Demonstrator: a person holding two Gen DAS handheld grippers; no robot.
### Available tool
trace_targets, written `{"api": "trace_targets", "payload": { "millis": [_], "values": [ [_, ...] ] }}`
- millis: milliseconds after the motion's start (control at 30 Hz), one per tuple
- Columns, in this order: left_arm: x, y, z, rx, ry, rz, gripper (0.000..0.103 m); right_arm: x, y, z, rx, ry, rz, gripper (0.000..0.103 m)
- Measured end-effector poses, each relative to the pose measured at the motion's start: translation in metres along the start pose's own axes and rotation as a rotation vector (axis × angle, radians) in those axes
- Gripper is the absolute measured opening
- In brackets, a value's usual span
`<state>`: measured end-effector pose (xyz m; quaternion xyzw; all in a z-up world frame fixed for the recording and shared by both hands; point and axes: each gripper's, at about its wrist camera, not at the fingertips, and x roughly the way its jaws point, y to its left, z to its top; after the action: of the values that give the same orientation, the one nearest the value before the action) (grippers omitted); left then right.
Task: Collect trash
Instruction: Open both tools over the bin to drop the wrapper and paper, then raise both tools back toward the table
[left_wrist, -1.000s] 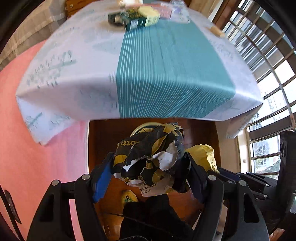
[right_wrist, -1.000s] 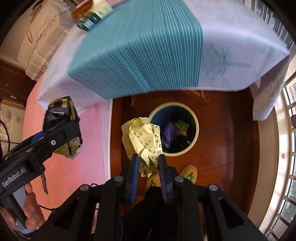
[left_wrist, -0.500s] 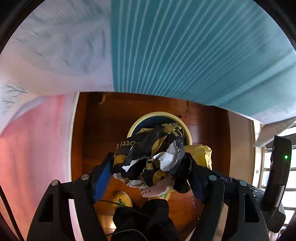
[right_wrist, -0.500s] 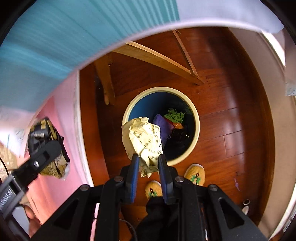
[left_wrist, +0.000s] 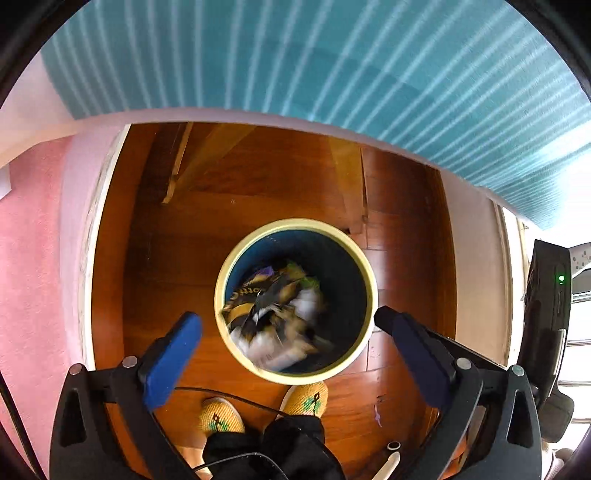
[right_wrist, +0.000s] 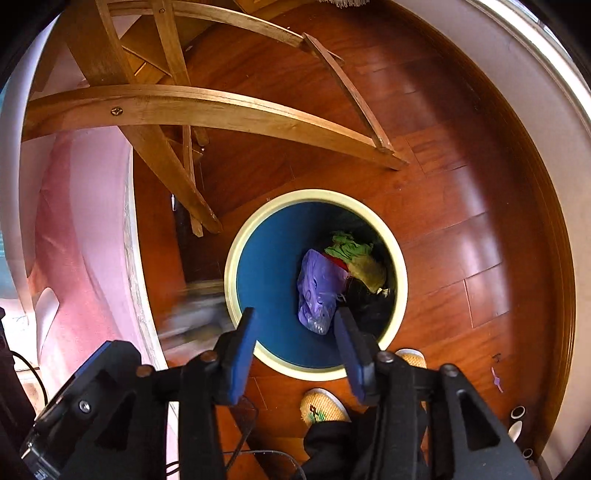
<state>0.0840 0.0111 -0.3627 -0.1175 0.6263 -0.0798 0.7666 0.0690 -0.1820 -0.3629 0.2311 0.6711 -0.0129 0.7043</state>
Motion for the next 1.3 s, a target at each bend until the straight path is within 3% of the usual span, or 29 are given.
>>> {"api": "trace_targets", "payload": {
  "millis": [367,467,633,833,1200,1300],
  "values": [
    [-0.030,0.002,0.003,0.005,-0.057,0.008,0.102,-0.016,0.008,-0.006,-0.032,-0.005,-0.045,0.047],
    [-0.046,0.004,0.001,0.003,-0.066,0.005,0.102,-0.031,0.016,-0.010,-0.043,-0.011,-0.060,0.068],
    [-0.078,0.003,0.000,-0.003,-0.074,-0.008,0.102,-0.062,0.033,-0.013,-0.066,-0.020,-0.064,0.073],
    [-0.140,-0.004,-0.004,0.011,-0.077,-0.044,0.102,-0.119,0.059,-0.021,-0.088,-0.035,-0.056,0.073],
    [-0.289,-0.025,-0.002,0.081,-0.211,-0.121,0.102,-0.231,0.116,-0.045,-0.176,-0.032,-0.030,0.073],
    [-0.322,-0.029,0.000,0.103,-0.266,-0.128,0.102,-0.258,0.129,-0.046,-0.194,-0.068,-0.021,0.073]
  ]
}}
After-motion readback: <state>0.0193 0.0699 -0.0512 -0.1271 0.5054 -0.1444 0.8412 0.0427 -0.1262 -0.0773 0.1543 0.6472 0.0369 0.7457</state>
